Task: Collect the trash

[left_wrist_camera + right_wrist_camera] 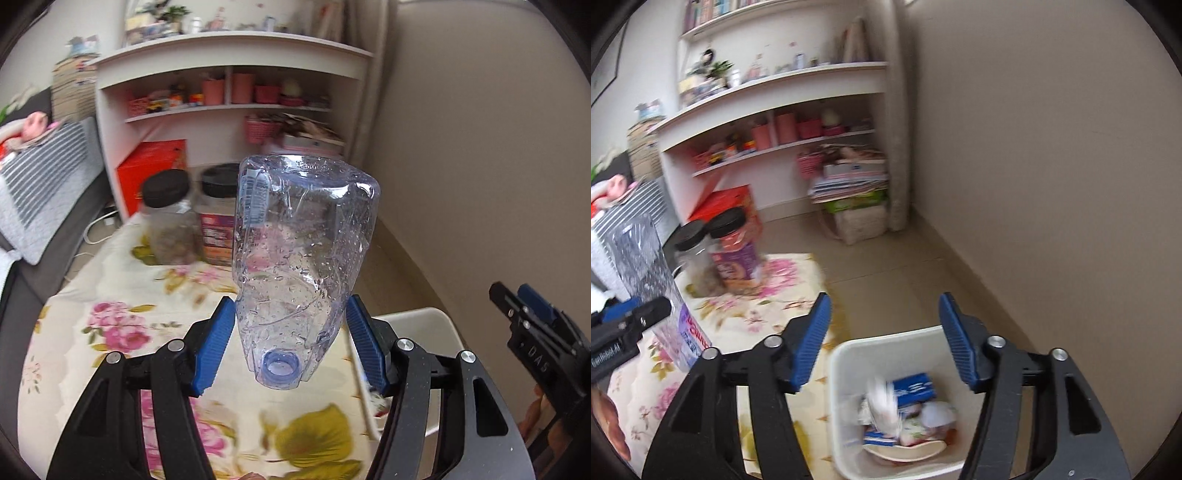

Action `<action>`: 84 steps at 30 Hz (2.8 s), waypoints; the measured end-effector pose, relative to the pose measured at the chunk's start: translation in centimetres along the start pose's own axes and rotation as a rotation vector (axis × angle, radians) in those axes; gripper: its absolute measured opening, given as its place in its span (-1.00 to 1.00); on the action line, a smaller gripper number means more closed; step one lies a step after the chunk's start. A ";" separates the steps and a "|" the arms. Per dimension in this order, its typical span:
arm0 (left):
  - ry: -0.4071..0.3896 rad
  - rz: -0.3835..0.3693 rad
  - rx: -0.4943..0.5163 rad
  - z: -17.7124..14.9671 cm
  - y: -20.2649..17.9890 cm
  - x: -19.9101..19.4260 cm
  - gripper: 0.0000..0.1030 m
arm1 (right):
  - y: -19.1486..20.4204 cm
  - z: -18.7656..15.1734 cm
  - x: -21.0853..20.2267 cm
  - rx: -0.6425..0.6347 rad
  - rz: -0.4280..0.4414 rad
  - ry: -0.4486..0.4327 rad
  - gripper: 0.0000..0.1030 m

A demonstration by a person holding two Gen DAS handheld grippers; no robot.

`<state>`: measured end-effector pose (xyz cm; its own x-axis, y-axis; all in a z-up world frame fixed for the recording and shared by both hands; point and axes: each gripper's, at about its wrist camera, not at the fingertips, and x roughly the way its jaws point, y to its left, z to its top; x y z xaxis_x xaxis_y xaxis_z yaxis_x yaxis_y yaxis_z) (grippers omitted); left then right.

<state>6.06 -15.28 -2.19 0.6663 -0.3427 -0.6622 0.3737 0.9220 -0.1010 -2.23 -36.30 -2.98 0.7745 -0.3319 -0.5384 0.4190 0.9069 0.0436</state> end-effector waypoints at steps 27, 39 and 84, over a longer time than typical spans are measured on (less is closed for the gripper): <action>0.022 -0.047 0.166 -3.4 -11.3 1.5 0.77 | -9.6 0.0 -8.5 0.235 -0.310 -0.208 0.86; -0.132 0.116 0.106 -5.7 -1.4 -6.7 0.87 | -1.5 -4.8 -11.3 0.220 -0.192 -0.167 0.86; -0.100 0.206 -0.037 -8.5 6.2 -9.1 0.87 | 7.9 -9.3 -8.1 0.041 -0.014 -0.051 0.86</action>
<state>-3.21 -4.91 -3.12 0.7874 -0.1613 -0.5950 0.2007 0.9797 0.0001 -9.58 -24.05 -6.08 0.7913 -0.3580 -0.4957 0.4480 0.8912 0.0715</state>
